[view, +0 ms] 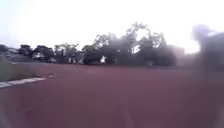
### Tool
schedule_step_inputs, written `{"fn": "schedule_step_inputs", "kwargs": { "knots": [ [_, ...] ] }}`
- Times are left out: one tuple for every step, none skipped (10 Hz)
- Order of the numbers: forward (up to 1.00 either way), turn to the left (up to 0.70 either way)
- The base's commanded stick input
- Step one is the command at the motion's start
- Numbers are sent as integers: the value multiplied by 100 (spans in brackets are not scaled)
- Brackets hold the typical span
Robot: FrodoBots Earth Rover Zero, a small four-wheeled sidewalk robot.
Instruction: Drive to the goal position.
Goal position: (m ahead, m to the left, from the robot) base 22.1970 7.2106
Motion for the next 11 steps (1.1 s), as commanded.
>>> {"fn": "schedule_step_inputs", "kwargs": {
  "knots": [
    [70,2],
    [70,2],
    [70,2],
    [70,2],
    [70,2],
    [70,0],
    [70,2],
    [70,2],
    [70,2],
    [70,2],
    [70,1]
  ]
}}
